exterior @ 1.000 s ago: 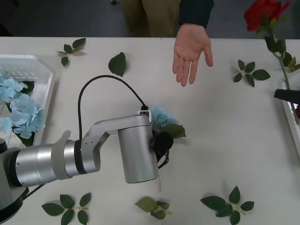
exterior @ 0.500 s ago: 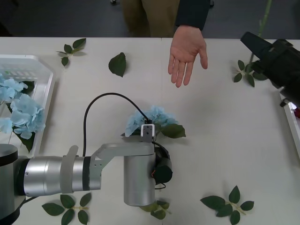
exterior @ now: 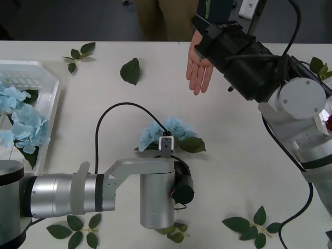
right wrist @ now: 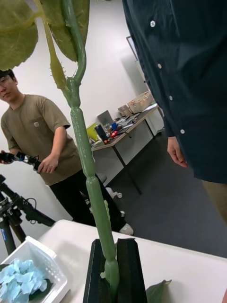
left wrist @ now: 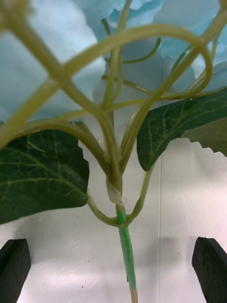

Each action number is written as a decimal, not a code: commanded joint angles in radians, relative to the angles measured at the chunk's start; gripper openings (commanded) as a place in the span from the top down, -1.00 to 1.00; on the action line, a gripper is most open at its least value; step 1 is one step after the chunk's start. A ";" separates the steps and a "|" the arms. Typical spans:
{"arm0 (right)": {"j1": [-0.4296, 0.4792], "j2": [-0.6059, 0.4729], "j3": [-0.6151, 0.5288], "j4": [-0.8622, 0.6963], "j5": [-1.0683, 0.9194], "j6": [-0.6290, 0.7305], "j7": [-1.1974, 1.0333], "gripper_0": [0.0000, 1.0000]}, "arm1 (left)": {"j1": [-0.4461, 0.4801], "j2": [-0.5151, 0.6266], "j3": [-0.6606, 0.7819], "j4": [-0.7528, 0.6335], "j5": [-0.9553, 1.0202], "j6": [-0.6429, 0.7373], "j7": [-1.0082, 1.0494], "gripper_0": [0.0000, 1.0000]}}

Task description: Place the red flowers into the right box and the blue flowers into the left box. If a person shows an open palm, hand one flower to the person first, then continue sorting.

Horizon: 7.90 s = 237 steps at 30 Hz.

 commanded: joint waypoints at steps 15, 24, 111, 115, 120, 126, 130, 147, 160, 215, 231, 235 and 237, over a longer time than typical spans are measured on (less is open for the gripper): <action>-0.097 0.043 -0.021 0.078 0.029 -0.004 -0.035 1.00 | 0.036 -0.025 -0.017 0.031 -0.022 -0.006 0.004 -1.00; -0.096 0.041 -0.026 0.079 0.029 -0.003 -0.037 1.00 | 0.036 -0.025 -0.017 0.030 -0.026 0.003 0.004 -1.00; 0.030 -0.510 0.034 0.121 -0.530 0.718 0.377 -1.00 | -0.211 0.853 0.562 -0.211 0.945 0.284 -0.764 1.00; 0.025 -0.508 0.068 0.099 -0.530 0.649 0.377 -1.00 | -0.211 0.885 0.634 -0.150 0.960 0.293 -0.895 1.00; 0.022 -0.493 0.071 0.099 -0.530 0.645 0.377 -1.00 | -0.204 0.899 0.689 -0.073 0.962 0.299 -1.046 1.00; 0.021 -0.482 0.073 0.099 -0.531 0.635 0.377 -1.00 | -0.113 0.903 0.850 0.066 1.012 0.299 -1.250 1.00; 0.021 -0.481 0.080 0.099 -0.531 0.631 0.377 -1.00 | -0.021 0.919 0.987 0.149 1.089 0.301 -1.404 1.00; 0.022 -0.481 0.082 0.099 -0.533 0.617 0.377 -1.00 | 0.016 0.874 1.059 0.171 1.112 0.242 -1.623 1.00; 0.022 -0.481 0.082 0.099 -0.533 0.617 0.377 -1.00 | 0.023 0.594 1.059 -0.067 1.166 -0.170 -1.758 1.00; 0.022 -0.481 0.082 0.099 -0.533 0.617 0.377 -1.00 | 0.034 -0.031 0.895 0.065 1.129 -1.143 -2.226 0.65; 0.022 -0.481 0.082 0.099 -0.533 0.617 0.377 -1.00 | 0.034 -0.029 0.895 0.065 1.160 -1.141 -2.229 -1.00; 0.022 -0.481 0.082 0.099 -0.533 0.617 0.377 -1.00 | 0.034 -0.028 0.895 0.065 1.163 -1.143 -2.231 -1.00; 0.022 -0.481 0.082 0.099 -0.533 0.617 0.377 -1.00 | 0.036 -0.026 0.895 0.065 1.164 -1.143 -2.229 -1.00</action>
